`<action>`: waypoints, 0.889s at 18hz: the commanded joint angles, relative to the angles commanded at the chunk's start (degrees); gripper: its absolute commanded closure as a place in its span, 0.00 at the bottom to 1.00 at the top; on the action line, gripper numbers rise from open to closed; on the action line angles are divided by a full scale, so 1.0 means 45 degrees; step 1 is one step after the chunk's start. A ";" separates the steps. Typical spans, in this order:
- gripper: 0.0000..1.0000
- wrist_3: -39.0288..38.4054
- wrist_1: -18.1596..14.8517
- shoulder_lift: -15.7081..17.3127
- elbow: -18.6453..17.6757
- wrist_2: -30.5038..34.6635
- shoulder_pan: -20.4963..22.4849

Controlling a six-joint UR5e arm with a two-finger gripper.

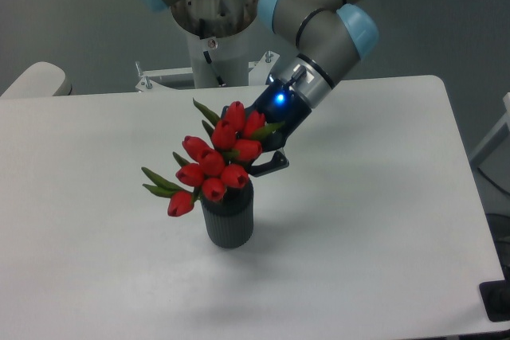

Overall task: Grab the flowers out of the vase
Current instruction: 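Lift the gripped tulips straight up out of the grey vase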

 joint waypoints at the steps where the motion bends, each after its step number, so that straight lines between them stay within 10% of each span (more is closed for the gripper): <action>1: 0.68 -0.0273 0.0000 0.0078 0.0156 0.0000 0.0000; 16: 0.68 -0.2248 -0.0078 0.0976 0.1642 -0.0313 0.0117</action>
